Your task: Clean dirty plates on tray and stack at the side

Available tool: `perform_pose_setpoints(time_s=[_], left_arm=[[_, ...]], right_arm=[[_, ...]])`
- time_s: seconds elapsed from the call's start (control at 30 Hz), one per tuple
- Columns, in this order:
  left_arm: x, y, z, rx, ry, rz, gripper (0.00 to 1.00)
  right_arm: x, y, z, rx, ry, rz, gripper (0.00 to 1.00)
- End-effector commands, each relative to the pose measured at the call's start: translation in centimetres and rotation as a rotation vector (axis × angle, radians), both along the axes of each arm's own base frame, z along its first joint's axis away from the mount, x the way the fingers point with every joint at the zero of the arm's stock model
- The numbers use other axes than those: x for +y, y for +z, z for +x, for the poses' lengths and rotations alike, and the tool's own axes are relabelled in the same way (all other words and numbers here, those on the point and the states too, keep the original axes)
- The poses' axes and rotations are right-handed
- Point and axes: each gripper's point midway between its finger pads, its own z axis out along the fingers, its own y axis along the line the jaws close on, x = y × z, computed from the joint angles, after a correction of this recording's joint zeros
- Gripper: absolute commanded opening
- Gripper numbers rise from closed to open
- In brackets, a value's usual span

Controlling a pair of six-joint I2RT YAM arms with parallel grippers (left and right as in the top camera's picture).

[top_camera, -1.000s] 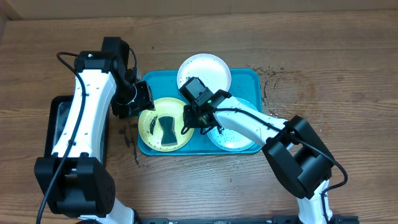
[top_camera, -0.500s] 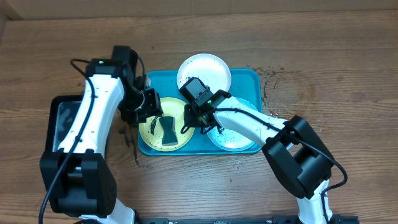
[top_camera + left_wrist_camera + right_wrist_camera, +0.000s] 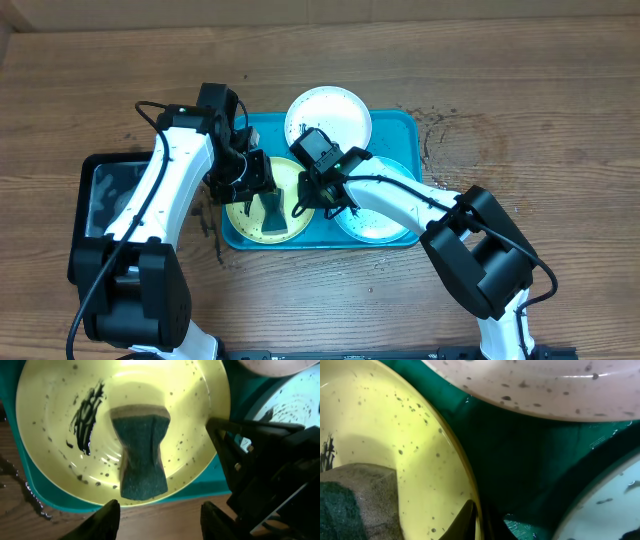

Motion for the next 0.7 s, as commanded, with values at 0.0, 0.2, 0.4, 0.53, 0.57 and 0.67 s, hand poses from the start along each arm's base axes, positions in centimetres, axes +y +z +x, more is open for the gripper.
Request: perform_pose_setpoints(time_s=[0.0,0.2,0.4,0.53,0.57,0.67], left_arm=[[0.0,-0.7,0.2,0.004,0.017,0.009,0.47],[-0.5,-2.7,-0.1,0.057,0.044,0.006,0.30],[-0.5,-4.7,-0.5,0.116,0.035,0.029,0.36],[0.4,-5.6,-0.4,0.126,0.035,0.085,0.52],[0.6,-5.6,-0.4,0.123,0.035,0.094,0.60],[0.5,-5.6,-0.4,0.124,0.036,0.096,0.61]], right_arm=[[-0.6,-0.6,-0.1,0.010,-0.011,-0.018,0.05],[0.1,-0.4,-0.3,0.035,-0.001,0.030,0.04],[-0.4,-0.4,0.0,0.040,-0.011,0.025,0.04],[-0.4,-0.4,0.0,0.039,-0.011,0.025,0.04],[-0.4,-0.4,0.0,0.039,-0.011,0.025,0.04],[-0.3,-0.4,0.0,0.036,-0.011,0.027,0.04]])
